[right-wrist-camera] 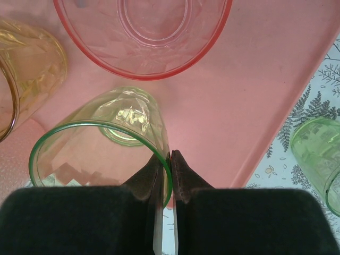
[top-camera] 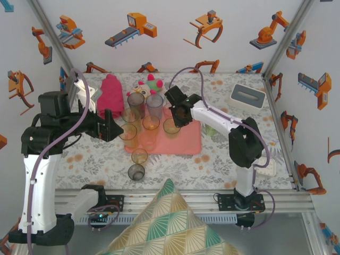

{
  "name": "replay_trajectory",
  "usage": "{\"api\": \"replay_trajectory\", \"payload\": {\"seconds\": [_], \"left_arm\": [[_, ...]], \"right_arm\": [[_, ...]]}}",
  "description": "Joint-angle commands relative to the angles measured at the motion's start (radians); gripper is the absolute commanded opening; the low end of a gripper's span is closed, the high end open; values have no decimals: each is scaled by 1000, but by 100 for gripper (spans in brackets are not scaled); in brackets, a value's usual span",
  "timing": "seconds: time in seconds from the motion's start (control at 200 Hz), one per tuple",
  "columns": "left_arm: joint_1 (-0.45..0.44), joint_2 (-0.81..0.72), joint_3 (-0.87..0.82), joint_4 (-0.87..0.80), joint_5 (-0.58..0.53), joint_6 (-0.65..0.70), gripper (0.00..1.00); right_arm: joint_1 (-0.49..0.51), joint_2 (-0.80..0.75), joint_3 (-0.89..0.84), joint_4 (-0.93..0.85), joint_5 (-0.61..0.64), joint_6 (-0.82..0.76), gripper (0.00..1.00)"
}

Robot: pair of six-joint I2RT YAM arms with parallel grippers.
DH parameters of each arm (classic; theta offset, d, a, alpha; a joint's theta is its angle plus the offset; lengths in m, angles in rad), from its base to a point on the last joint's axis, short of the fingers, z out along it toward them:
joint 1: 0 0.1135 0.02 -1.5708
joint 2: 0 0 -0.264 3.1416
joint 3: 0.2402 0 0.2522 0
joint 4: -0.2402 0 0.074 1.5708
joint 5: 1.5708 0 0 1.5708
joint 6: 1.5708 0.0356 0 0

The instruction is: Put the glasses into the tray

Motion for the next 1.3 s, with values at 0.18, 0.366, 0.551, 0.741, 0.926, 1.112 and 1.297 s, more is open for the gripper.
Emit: {"api": "replay_trajectory", "payload": {"seconds": [0.18, 0.366, 0.551, 0.741, 0.926, 1.112, 1.297], "left_arm": [[5, -11, 18, -9, 16, 4, 97], [5, -13, 17, -9, 15, 6, 97], [6, -12, 18, -9, 16, 5, 97], [6, -15, 17, -9, 15, 6, 97], [6, -15, 19, -9, 16, 6, 97], [4, -15, 22, -9, 15, 6, 97], [3, -14, 26, -9, 15, 6, 97]], "right_arm": [[-2, 47, 69, 1, -11, -6, 12], [-2, 56, 61, 18, -17, 3, 12], [-2, 65, 67, 18, -13, 3, 12], [-2, 73, 71, 18, -19, 3, 13], [-1, 82, 80, 16, -19, 4, 13], [-2, 88, 90, 17, -25, 4, 14], [-2, 95, 96, 14, -26, 3, 14]]}}
